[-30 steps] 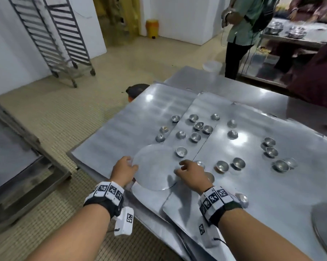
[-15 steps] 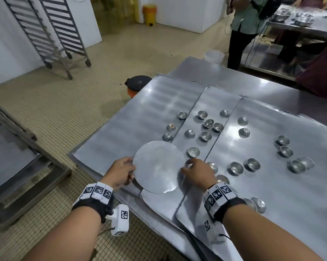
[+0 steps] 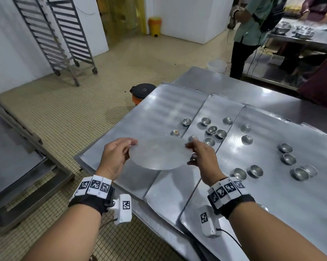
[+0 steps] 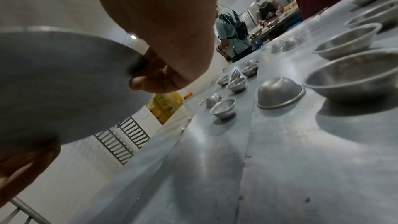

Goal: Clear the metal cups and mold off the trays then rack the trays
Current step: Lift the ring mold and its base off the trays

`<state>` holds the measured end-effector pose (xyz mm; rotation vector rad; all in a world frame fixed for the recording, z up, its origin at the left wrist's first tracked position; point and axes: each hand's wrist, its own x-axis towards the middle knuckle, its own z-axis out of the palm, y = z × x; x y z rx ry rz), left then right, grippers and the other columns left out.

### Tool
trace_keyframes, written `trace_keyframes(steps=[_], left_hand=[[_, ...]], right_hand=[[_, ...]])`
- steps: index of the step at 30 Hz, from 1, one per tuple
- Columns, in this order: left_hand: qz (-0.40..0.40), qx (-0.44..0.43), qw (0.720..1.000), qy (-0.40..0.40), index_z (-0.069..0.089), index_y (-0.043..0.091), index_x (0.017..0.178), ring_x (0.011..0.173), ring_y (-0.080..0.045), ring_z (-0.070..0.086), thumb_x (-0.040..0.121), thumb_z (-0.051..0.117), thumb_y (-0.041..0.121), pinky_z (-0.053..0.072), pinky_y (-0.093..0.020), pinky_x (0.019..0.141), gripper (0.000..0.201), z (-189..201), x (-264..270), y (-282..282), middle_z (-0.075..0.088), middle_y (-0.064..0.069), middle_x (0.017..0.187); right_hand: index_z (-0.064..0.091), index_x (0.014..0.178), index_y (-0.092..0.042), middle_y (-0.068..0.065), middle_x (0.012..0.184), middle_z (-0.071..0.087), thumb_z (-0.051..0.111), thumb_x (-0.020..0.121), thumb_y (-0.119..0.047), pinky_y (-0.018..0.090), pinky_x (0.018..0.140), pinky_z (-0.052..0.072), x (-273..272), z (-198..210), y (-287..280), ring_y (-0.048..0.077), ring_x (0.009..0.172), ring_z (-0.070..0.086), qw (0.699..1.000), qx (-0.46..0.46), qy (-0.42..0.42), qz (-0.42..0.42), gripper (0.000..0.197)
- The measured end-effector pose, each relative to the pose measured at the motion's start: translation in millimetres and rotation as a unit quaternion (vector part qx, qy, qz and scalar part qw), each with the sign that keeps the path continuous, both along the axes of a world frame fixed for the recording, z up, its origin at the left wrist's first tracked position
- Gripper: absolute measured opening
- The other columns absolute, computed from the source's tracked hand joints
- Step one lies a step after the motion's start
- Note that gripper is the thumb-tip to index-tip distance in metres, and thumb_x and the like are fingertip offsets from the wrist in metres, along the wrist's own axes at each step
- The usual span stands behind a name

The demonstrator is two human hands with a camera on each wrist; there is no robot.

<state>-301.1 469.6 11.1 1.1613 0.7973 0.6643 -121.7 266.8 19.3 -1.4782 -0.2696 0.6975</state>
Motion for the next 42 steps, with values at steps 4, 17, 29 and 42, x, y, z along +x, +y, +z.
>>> trace_keyframes(steps=[4, 17, 29, 42], left_hand=[[-0.006, 0.064, 0.997, 0.046, 0.073, 0.023, 0.109, 0.102, -0.013, 0.071, 0.089, 0.066, -0.006, 0.057, -0.032, 0.088, 0.036, -6, 4, -6, 0.071, 0.009, 0.121], [-0.183, -0.022, 0.982, 0.053, 0.060, 0.025, 0.114, 0.098, -0.024, 0.072, 0.095, 0.064, 0.002, 0.061, -0.034, 0.068, 0.030, 7, 82, -125, 0.073, -0.009, 0.115], [-0.354, 0.094, 0.927, 0.080, 0.057, 0.021, 0.131, 0.093, -0.026, 0.076, 0.097, 0.064, 0.006, 0.063, -0.047, 0.077, 0.038, 30, 183, -323, 0.075, -0.011, 0.111], [-0.346, 0.165, 0.922, 0.049, 0.061, 0.030, 0.120, 0.080, -0.024, 0.074, 0.099, 0.060, 0.010, 0.059, -0.036, 0.060, 0.029, 43, 249, -505, 0.077, -0.011, 0.095]], right_hand=[[0.061, 0.110, -0.017, -0.001, 0.061, 0.055, 0.068, 0.091, -0.006, 0.030, 0.054, 0.050, -2, -6, -13, 0.016, 0.061, 0.053, 0.996, -0.022, -0.069, 0.046, 0.024], [0.057, 0.132, -0.019, -0.005, 0.061, 0.052, 0.061, 0.096, -0.007, 0.035, 0.063, 0.060, 35, 0, -133, 0.011, 0.060, 0.056, 0.994, 0.000, -0.057, -0.097, 0.038], [0.049, 0.126, -0.030, 0.009, 0.078, 0.064, 0.067, 0.088, -0.022, 0.027, 0.052, 0.051, 67, 16, -374, 0.017, 0.059, 0.060, 0.974, -0.127, -0.091, -0.166, 0.043], [0.056, 0.132, -0.023, 0.004, 0.130, 0.059, 0.061, 0.091, -0.033, 0.037, 0.094, 0.047, 88, 7, -579, 0.026, 0.118, 0.056, 0.874, -0.337, -0.182, -0.299, 0.042]])
